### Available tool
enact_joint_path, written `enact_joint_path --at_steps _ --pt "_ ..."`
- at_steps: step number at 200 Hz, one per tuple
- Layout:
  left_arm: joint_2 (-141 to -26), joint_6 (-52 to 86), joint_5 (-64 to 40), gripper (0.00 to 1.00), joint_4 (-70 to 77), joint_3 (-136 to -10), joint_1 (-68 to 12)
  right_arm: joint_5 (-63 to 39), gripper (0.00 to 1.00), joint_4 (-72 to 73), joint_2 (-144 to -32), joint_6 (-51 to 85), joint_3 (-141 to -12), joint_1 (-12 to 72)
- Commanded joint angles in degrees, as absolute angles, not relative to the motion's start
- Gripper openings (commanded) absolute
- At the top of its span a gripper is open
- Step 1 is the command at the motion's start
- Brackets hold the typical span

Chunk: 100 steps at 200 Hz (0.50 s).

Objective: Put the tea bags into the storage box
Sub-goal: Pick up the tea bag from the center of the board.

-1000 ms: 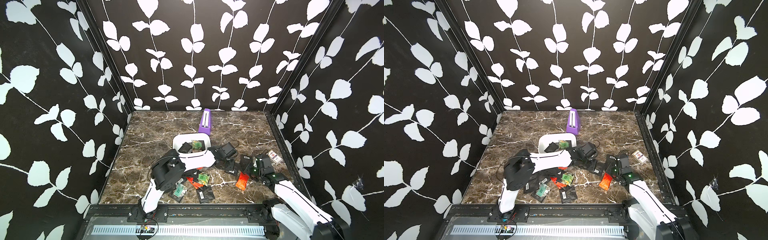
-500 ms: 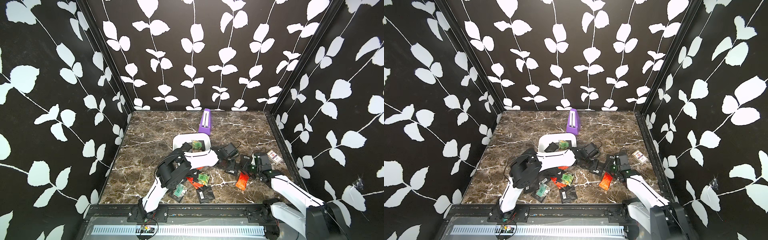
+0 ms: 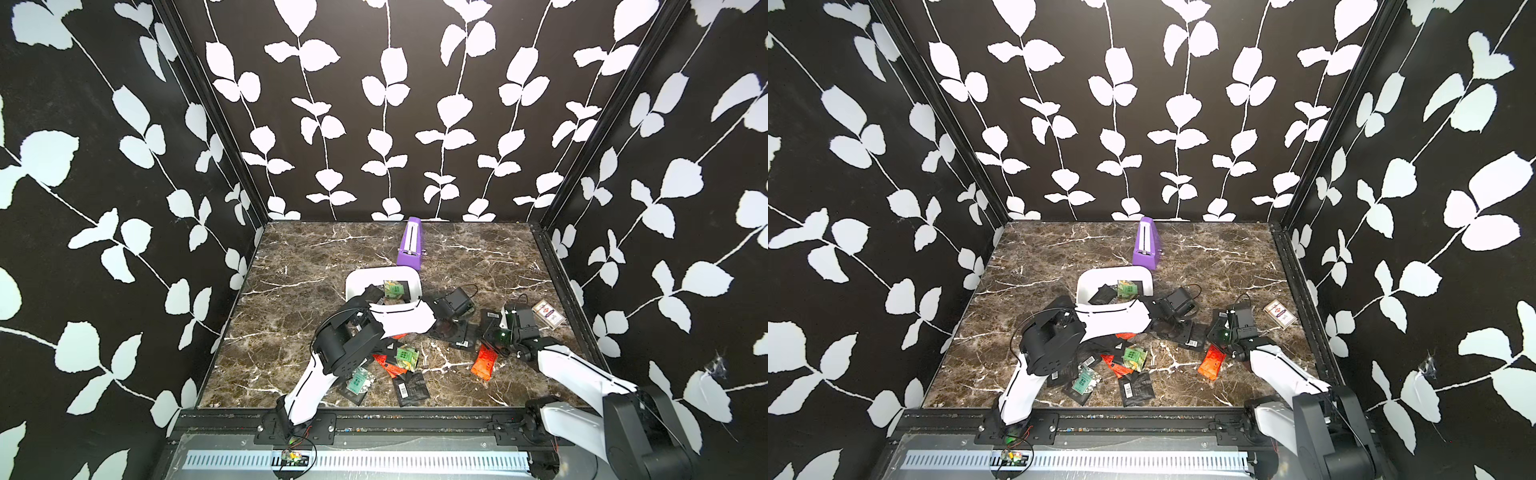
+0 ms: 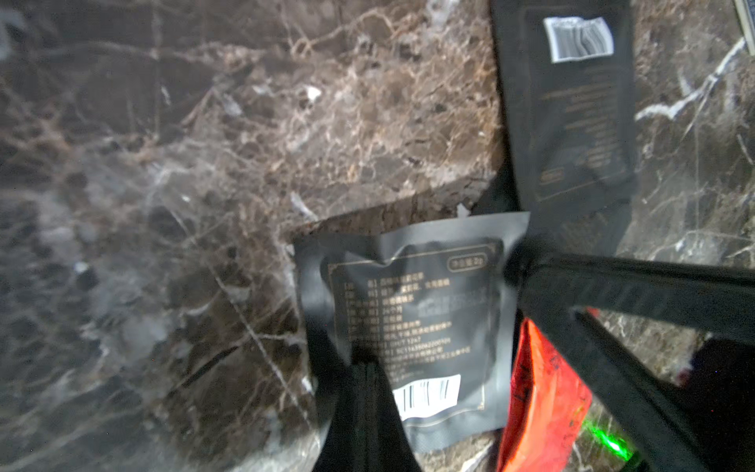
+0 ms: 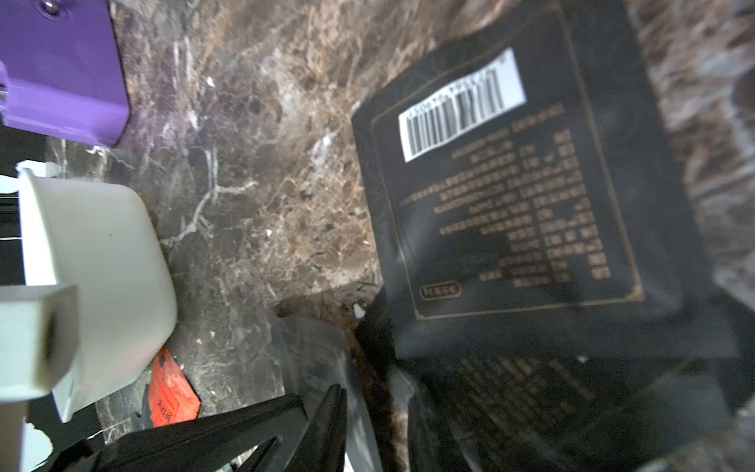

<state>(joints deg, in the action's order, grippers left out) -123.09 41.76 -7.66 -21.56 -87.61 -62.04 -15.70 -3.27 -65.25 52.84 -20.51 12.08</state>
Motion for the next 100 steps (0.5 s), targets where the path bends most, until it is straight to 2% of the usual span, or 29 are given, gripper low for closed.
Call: enact_joint_path --at_steps 1,100 --pt "-123.0 41.3 -7.2 0.0 -23.6 -85.1 -61.9 -15.9 0.29 -0.8 -66.3 51.7 -21.4 11.8" --pt "-122.9 40.9 -7.0 0.0 -23.8 -84.5 -62.1 -19.3 0.31 6.5 -70.1 51.2 -19.8 11.8"
